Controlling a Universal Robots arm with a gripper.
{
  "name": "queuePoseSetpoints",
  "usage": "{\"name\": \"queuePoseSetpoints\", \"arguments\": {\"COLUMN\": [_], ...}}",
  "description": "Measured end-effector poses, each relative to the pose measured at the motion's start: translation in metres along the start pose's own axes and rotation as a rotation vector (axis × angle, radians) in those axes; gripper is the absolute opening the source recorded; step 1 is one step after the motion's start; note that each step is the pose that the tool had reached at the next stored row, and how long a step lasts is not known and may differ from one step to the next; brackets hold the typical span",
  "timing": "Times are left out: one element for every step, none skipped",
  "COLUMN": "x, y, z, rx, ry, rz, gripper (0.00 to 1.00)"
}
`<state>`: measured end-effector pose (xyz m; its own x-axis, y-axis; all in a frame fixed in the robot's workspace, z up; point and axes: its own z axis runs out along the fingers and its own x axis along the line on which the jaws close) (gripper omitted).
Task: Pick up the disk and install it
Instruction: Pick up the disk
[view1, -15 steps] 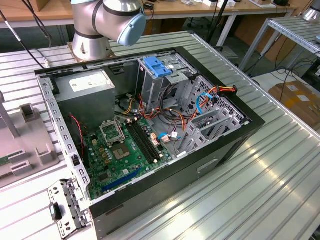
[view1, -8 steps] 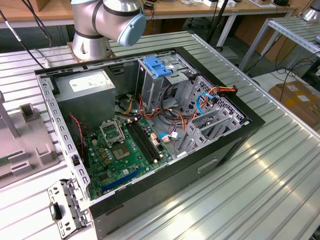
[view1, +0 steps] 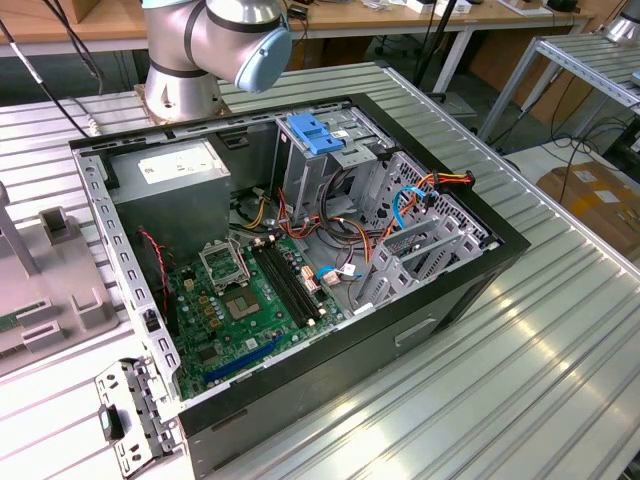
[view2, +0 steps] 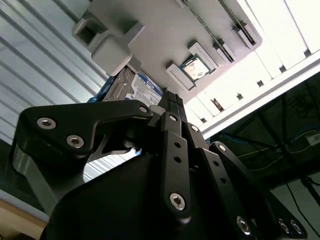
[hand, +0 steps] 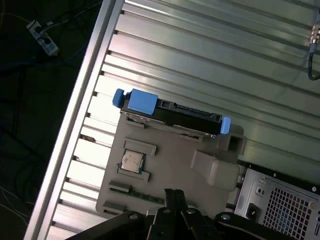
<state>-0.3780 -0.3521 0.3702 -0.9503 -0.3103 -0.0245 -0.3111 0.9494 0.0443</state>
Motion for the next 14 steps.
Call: {"name": "queuePoseSetpoints", "arguments": {"x": [0.0,0.0,0.0,0.0,0.0,0.0,0.0,0.0,0.0,0.0,0.0,0.0,0.0,0.0], "y": [0.0,0.0,0.0,0.0,0.0,0.0,0.0,0.0,0.0,0.0,0.0,0.0,0.0,0.0], "z": [0.0,0.0,0.0,0.0,0.0,0.0,0.0,0.0,0.0,0.0,0.0,0.0,0.0,0.0001], "rx": [-0.0003,-0.0005,-0.0008,-0.0011,-0.0017,-0.0024,-0.0028,-0.0032,-0.0038,-0.0042,-0.0044,-0.0049,-0.0054,-0.0062], "ry": [0.0005,0.001,0.0015,0.0021,0.0032,0.0044,0.0052,0.0059,0.0069,0.0076,0.008,0.0089,0.0099,0.0112], "rz": [-0.011,-0.023,-0.034,-0.047,-0.071,-0.097,-0.117,-0.132,-0.155,-0.169,-0.181,-0.2,-0.223,-0.254], "gripper": [0.11,0.11,0.11,0.11,0.11,0.11,0.11,0.11,0.11,0.11,0.11,0.11,0.11,0.11]}}
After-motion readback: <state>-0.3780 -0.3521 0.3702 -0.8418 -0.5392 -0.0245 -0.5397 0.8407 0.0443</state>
